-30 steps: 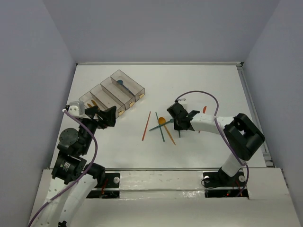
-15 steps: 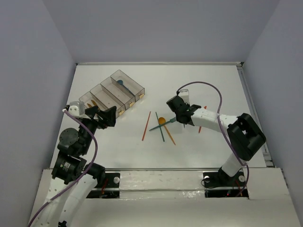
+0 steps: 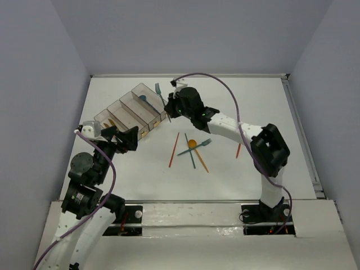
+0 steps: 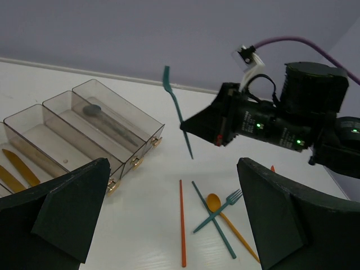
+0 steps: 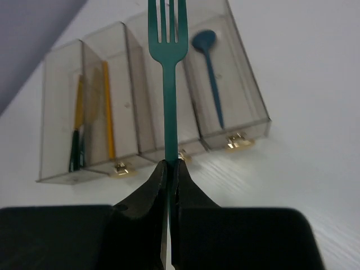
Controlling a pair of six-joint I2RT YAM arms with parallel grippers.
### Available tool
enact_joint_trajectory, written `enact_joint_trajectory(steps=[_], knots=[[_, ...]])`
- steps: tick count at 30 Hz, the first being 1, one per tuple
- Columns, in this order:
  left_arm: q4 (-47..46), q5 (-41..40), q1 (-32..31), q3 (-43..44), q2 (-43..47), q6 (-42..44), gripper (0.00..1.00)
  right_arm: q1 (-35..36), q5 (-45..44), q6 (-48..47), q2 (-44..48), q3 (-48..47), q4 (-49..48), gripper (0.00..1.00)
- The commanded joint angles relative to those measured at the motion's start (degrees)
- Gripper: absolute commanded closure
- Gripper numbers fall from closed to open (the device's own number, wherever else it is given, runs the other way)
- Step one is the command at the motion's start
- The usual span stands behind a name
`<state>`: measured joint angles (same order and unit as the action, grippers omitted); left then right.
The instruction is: Sort the eating utensils into containers
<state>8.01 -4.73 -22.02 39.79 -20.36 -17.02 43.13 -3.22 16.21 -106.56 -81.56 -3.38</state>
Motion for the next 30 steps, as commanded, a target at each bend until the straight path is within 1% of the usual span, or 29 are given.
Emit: enact_joint_trajectory(steps=[1, 3, 4, 6, 7, 8, 10, 11, 12, 14, 19, 21, 22, 24, 25, 26, 29, 30], knots=[[-2.6, 0.3, 0.2, 1.6, 0.8, 0.3, 0.01, 3.3, 9.6, -3.0, -12.0, -14.7, -5.3, 1.00], [-2.5, 0.2, -0.3, 1.7, 0.8, 0.3, 0.01, 3.3, 10.2, -3.7, -16.1, -20.1, -4.1, 1.00], [-2.4, 0.2, -0.3, 1.7, 0.8, 0.3, 0.01, 3.3, 10.1, -4.6, -20.3, -25.9, -3.2, 1.00], [-2.5, 0.1, -0.3, 1.7, 0.8, 0.4, 0.01, 3.3, 9.6, -6.6, -24.8, -32.6, 1.3, 1.00], [-2.5, 0.0, -0.3, 1.7, 0.8, 0.3, 0.01, 3.3, 9.6, -7.1, -26.8, -38.8, 2.6, 1.00], [-2.6, 0.0, -0.3, 1.7, 0.7, 0.3, 0.01, 3.3, 9.2, -7.4, -30.6, -41.6, 4.5, 1.00], [-2.6, 0.1, -0.3, 1.7, 0.7, 0.3, 0.01, 3.3, 8.4, -8.6, -34.2, -47.3, 7.3, 1.00], [-2.6, 0.0, -0.3, 1.7, 0.7, 0.4, 0.01, 3.3, 8.5, -8.8, -35.7, -52.0, 9.2, 1.00], [-2.6, -0.1, -0.3, 1.7, 0.7, 0.4, 0.01, 3.3, 8.3, -9.1, -38.1, -53.8, 10.0, 1.00], [-2.6, -0.2, -0.8, 1.7, 0.7, 0.4, 0.01, 3.3, 8.1, -9.4, -39.5, -55.6, 10.8, 1.00], [-2.5, -0.3, -0.8, 1.7, 0.7, 0.4, 0.01, 3.3, 7.5, -9.2, -40.1, -53.9, 9.6, 1.00], [-2.6, -0.2, -0.8, 1.8, 0.7, 0.4, 0.01, 3.3, 8.4, -9.2, -40.8, -55.0, 10.1, 1.00], [-2.6, -0.3, -0.8, 1.7, 0.6, 0.4, 0.01, 3.3, 8.6, -9.3, -41.2, -55.6, 10.4, 0.97], [-2.6, -0.3, -0.8, 1.7, 0.5, 0.4, 0.01, 3.3, 8.6, -9.3, -42.4, -57.0, 11.9, 0.87], [-2.6, -0.3, -0.8, 1.6, 0.5, 0.4, 0.01, 3.3, 8.7, -9.3, -42.5, -57.3, 12.0, 0.82], [-2.6, -0.3, -0.8, 1.7, 0.3, 0.4, 0.01, 3.3, 8.9, -9.0, -42.0, -57.0, 11.6, 0.70], [-2.7, -0.2, -0.8, 1.7, 0.2, 0.4, 0.01, 3.3, 9.6, -8.7, -39.9, -55.7, 10.4, 0.54], [-2.7, -0.2, -0.8, 1.7, 0.1, 0.4, 0.01, 3.3, 9.8, -9.1, -39.9, -55.9, 10.4, 0.52]])
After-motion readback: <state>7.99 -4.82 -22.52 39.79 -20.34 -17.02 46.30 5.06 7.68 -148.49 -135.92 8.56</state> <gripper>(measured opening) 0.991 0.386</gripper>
